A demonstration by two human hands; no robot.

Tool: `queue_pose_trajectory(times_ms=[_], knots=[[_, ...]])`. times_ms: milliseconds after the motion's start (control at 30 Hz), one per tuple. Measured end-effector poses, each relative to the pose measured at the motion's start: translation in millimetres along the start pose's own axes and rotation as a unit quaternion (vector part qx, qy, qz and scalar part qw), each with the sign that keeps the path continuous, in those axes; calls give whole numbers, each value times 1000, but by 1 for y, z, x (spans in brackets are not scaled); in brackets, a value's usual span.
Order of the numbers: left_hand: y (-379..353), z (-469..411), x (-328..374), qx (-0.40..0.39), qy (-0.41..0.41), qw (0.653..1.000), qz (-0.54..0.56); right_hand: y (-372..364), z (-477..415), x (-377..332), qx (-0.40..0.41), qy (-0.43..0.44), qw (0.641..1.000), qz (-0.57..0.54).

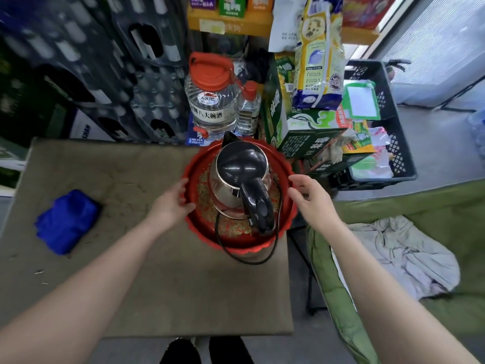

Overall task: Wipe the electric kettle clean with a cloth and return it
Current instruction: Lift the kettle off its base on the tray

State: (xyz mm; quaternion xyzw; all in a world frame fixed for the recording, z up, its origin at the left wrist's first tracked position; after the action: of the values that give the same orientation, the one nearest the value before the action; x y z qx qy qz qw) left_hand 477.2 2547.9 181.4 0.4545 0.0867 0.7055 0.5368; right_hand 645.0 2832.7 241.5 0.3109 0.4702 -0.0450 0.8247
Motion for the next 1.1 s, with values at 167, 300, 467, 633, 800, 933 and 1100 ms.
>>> queue_pose_trajectory(times_ms=[167,300,467,633,800,933,1100], knots=[[28,7,62,-28,-146,988,35,-21,62,-51,-61,35,995,-74],[29,10,85,-97,-178,979,5,-46,77,-60,-33,63,997,39],[38,21,86,-107,-168,980,7,-39,75,-75,0,79,996,40],[57,36,75,-32,-193,980,33,-32,83,-103,4,147,985,93],[100,61,64,32,-252,967,27,-41,102,-139,4,161,985,62],[145,90,10,42,-258,964,47,-91,136,-170,-16,175,984,18],[188,136,-93,-39,-290,951,99,-189,187,-179,-80,168,982,-33]])
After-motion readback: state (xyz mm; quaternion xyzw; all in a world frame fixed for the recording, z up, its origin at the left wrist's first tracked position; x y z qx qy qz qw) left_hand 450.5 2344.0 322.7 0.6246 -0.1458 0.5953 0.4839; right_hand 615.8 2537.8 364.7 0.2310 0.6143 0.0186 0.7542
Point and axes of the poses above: each hand's wrist, its own z-axis away from the middle knuckle, its own y-axis out of the back of the hand, x = y × z, the point moved 4 cm from there along -z, towards the middle knuckle, and after that the axes turned 11 degrees about -z, right-handed, at the moved point
